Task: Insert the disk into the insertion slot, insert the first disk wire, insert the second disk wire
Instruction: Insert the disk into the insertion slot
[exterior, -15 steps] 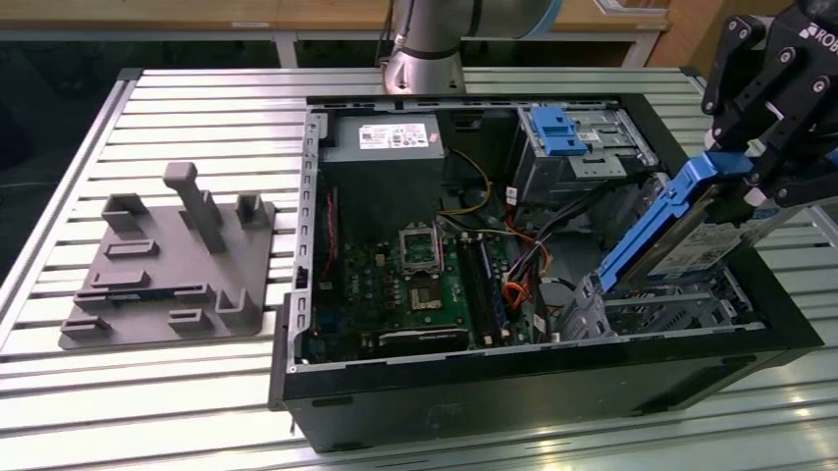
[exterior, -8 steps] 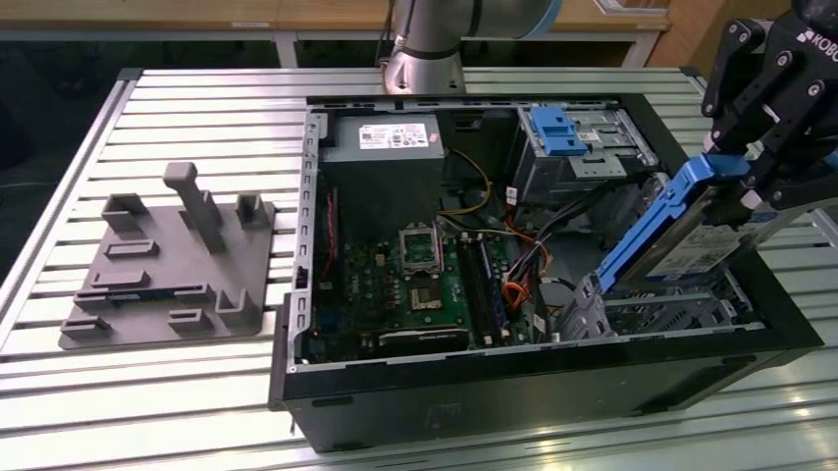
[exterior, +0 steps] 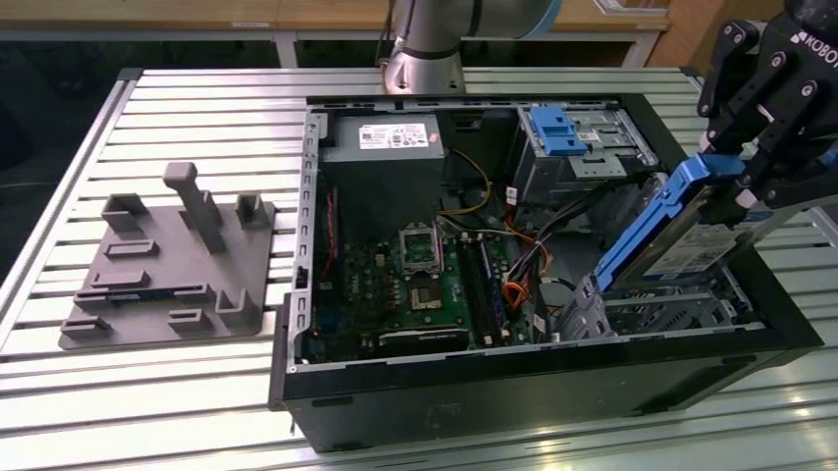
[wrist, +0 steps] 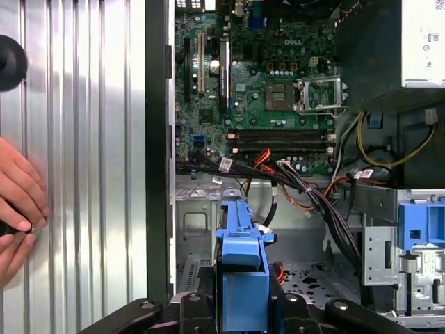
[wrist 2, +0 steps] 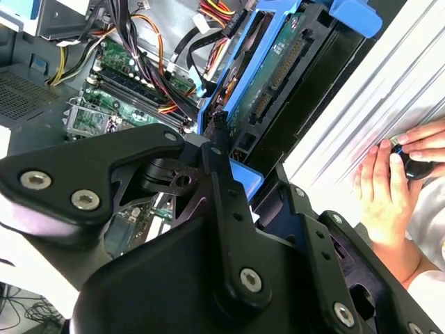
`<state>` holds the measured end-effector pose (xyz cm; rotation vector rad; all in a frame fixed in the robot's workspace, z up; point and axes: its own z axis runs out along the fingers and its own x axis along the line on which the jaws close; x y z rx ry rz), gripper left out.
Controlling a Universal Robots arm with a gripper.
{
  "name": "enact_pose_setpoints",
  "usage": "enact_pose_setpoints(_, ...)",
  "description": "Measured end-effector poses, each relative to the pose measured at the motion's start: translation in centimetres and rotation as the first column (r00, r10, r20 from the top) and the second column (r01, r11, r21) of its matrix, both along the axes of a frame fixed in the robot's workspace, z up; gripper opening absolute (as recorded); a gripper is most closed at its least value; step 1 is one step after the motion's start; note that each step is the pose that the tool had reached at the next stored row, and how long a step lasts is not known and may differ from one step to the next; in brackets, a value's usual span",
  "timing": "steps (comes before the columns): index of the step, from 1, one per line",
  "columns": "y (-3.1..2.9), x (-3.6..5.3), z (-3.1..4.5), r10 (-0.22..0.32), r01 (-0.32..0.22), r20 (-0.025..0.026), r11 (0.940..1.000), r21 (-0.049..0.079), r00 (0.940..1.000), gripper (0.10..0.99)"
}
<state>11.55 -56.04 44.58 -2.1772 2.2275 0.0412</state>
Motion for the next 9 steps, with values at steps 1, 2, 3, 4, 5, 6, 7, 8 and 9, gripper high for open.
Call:
enact_pose_setpoints(1,0.0,0.0,-0.02,0.001,-0.001,-0.0002,1.0,0.0,1.0,0.365)
enact_pose_setpoints(2,0.0,-0.01,-0.03,0.003,-0.003,-0.0003,1.0,0.0,1.0,0.365)
enact_pose_setpoints(3,0.01,-0.01,-0.04,0.005,-0.005,-0.0005,1.0,-0.001,1.0,0.365)
enact_pose_setpoints(4,0.01,-0.01,-0.05,0.009,-0.009,-0.0006,1.0,-0.001,1.0,0.365)
enact_pose_setpoints(5,0.01,-0.01,-0.06,0.013,-0.013,-0.0007,0.9999,-0.001,0.9999,0.365)
enact_pose_setpoints(6,0.01,-0.01,-0.08,0.017,-0.017,-0.0007,0.9999,-0.001,0.9999,0.365)
enact_pose_setpoints(7,0.01,-0.01,-0.1,0.021,-0.021,-0.0008,0.9998,-0.001,0.9998,0.365)
enact_pose_setpoints(8,0.01,-0.01,-0.12,0.023,-0.023,-0.001,0.9997,-0.001,0.9997,0.365)
enact_pose_setpoints(9,0.01,-0.01,-0.15,0.024,-0.024,-0.0011,0.9997,0.0,0.9997,0.365)
